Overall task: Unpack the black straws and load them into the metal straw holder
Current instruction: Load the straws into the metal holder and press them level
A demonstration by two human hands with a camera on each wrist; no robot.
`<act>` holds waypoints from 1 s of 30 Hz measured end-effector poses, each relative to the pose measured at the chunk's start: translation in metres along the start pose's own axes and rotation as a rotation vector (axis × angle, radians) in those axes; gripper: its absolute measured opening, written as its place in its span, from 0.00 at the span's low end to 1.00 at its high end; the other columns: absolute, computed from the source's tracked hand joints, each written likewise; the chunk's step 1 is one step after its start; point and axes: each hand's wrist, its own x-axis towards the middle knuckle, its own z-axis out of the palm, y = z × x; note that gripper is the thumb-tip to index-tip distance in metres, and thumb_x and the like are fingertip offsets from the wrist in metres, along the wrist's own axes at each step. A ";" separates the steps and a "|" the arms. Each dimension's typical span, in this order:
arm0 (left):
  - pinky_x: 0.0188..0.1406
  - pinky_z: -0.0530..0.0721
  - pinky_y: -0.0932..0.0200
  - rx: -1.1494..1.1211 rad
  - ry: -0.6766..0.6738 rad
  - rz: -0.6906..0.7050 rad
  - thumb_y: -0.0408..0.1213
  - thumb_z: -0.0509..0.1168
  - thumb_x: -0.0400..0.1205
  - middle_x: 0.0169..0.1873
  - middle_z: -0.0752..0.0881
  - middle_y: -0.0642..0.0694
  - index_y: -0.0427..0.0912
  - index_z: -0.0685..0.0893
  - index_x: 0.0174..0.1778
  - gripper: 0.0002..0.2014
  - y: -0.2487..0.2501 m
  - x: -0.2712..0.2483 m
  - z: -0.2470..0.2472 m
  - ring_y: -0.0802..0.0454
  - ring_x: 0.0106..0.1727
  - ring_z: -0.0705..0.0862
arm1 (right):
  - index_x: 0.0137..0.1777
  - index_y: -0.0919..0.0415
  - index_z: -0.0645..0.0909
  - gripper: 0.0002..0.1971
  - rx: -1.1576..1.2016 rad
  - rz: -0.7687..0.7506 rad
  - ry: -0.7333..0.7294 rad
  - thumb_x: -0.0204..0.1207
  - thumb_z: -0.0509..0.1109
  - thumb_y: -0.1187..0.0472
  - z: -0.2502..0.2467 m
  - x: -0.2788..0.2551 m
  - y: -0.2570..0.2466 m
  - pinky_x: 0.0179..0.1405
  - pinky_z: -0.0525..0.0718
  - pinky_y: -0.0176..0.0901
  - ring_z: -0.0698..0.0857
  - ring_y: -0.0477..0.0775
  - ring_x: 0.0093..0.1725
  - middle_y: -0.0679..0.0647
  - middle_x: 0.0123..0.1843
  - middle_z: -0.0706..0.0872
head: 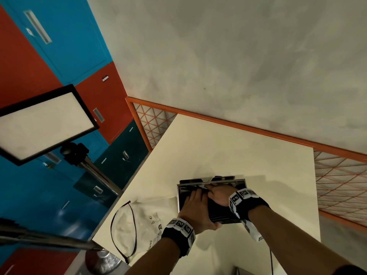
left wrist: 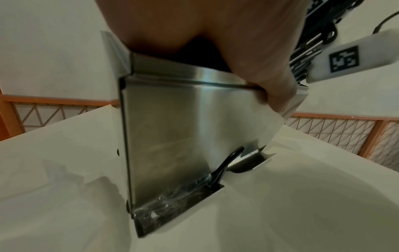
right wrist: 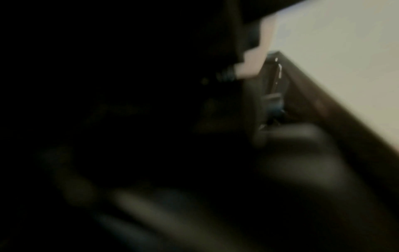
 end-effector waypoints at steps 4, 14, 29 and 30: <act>0.73 0.73 0.48 -0.013 0.039 0.027 0.72 0.67 0.63 0.66 0.70 0.48 0.45 0.71 0.74 0.48 0.001 -0.003 0.000 0.46 0.68 0.69 | 0.78 0.58 0.71 0.21 0.038 0.001 -0.014 0.88 0.52 0.53 -0.002 0.002 -0.002 0.77 0.66 0.50 0.72 0.60 0.78 0.58 0.80 0.73; 0.82 0.63 0.40 0.023 -0.121 0.034 0.76 0.69 0.59 0.72 0.73 0.45 0.45 0.60 0.79 0.58 -0.001 0.009 -0.015 0.41 0.73 0.72 | 0.79 0.52 0.72 0.22 0.197 -0.086 0.028 0.85 0.59 0.58 -0.010 -0.013 0.003 0.69 0.75 0.44 0.79 0.59 0.71 0.57 0.75 0.79; 0.68 0.80 0.43 -0.047 -0.399 -0.005 0.81 0.72 0.52 0.69 0.81 0.49 0.60 0.66 0.75 0.56 -0.005 0.032 -0.045 0.44 0.69 0.80 | 0.84 0.45 0.59 0.43 -0.032 -0.122 -0.130 0.74 0.58 0.23 -0.026 -0.047 0.019 0.78 0.67 0.49 0.70 0.55 0.79 0.49 0.83 0.67; 0.66 0.82 0.44 -0.037 -0.401 -0.019 0.82 0.72 0.51 0.67 0.82 0.50 0.59 0.68 0.74 0.56 -0.004 0.033 -0.046 0.44 0.67 0.82 | 0.84 0.45 0.56 0.48 -0.058 -0.141 -0.143 0.69 0.63 0.22 -0.029 -0.049 0.022 0.77 0.68 0.49 0.70 0.54 0.79 0.49 0.83 0.67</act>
